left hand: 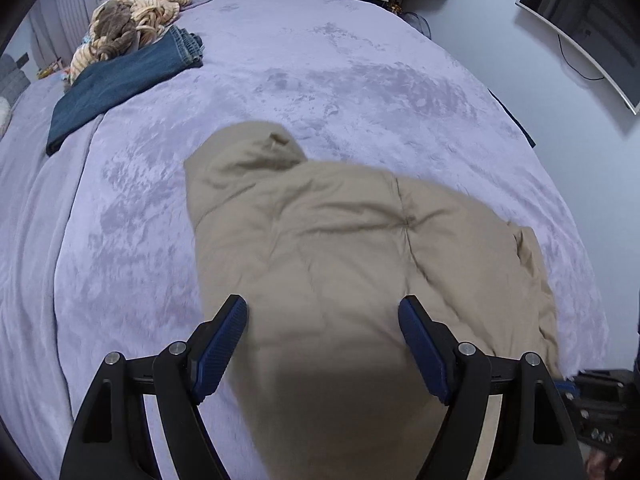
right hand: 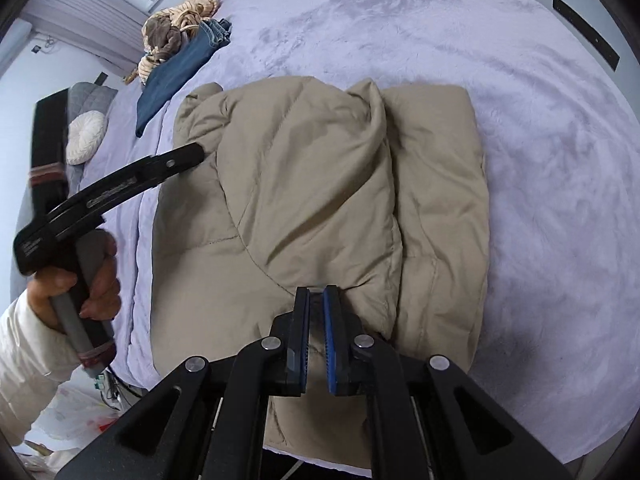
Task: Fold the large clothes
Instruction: 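Open both tools and release the folded jacket onto the bed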
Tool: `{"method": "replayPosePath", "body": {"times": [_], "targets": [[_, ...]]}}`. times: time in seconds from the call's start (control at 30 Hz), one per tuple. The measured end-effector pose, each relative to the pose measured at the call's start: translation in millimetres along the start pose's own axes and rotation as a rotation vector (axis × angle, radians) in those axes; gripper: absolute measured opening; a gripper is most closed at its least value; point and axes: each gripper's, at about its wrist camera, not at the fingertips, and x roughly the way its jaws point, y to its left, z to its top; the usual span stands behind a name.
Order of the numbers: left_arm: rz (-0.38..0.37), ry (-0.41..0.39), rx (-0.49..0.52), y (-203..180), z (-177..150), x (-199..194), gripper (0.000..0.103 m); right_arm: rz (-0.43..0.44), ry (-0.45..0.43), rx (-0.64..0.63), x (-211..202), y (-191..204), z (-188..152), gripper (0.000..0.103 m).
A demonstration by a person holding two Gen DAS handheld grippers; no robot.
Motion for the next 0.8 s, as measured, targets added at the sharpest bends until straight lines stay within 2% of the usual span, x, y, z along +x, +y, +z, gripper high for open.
{"method": "replayPosePath", "body": {"times": [0.17, 0.2, 0.23, 0.33, 0.57, 0.67, 0.73, 0.8], "targets": [[0.004, 0.065, -0.076, 6.6, -60.3, -8.7, 0.081, -0.001, 0.031, 0.015, 15.0, -7.6, -5.9, 0.007], [0.006, 0.079, -0.105, 7.5, -69.3, -7.9, 0.087, -0.005, 0.038, 0.007, 19.0, -8.0, -8.1, 0.006], [0.01, 0.088, -0.125, 7.5, -75.1, -7.7, 0.088, -0.009, 0.048, 0.0, 24.0, -9.0, -10.7, 0.006], [0.012, 0.108, -0.152, 5.5, -83.1, -12.3, 0.088, -0.015, 0.064, 0.016, 30.5, -13.2, -12.0, 0.006], [0.028, 0.124, -0.121, 10.5, -85.3, -32.4, 0.088, -0.032, 0.052, 0.049, 12.7, -0.6, -7.6, 0.007], [0.035, 0.134, -0.128, 18.3, -89.9, -37.4, 0.088, -0.038, 0.028, 0.069, -0.9, 6.8, -11.8, 0.017], [0.044, 0.129, -0.127, 23.0, -93.8, -42.5, 0.088, -0.04, 0.013, 0.068, -7.1, 13.3, -17.4, 0.036], [0.055, 0.131, -0.122, 26.5, -97.1, -45.8, 0.088, -0.062, 0.004, 0.064, -11.0, 20.4, -23.1, 0.04]]}}
